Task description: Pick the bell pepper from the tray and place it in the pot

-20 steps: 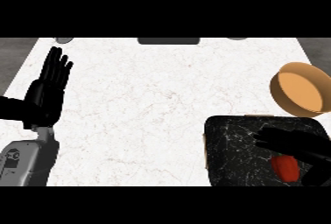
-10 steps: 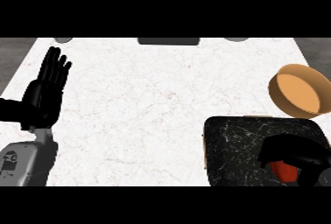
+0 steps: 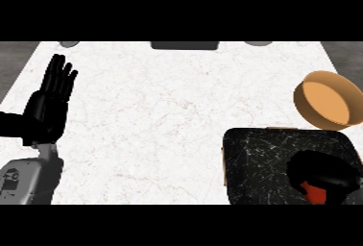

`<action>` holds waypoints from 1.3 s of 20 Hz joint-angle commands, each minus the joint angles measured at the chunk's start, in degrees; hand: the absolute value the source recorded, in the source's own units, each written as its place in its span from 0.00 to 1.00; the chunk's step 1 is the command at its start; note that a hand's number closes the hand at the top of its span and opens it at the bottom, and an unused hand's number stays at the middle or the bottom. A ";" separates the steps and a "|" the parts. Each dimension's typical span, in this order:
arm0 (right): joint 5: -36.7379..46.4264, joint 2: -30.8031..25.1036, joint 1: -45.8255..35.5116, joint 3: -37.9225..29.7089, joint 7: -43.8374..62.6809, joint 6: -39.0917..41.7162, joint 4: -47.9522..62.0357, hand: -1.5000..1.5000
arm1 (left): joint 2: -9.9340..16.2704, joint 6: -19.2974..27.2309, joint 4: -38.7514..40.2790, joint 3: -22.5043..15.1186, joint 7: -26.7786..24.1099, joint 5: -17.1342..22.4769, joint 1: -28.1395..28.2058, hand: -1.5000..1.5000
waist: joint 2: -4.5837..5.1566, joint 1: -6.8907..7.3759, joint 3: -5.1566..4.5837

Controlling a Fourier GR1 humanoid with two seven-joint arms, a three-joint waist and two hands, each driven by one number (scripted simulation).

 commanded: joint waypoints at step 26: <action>31.11 37.28 -30.63 -14.85 102.46 -8.49 -18.29 1.00 | -1.13 -0.81 1.61 -0.50 -1.00 -0.24 0.04 0.50 | 0.01 0.09 1.13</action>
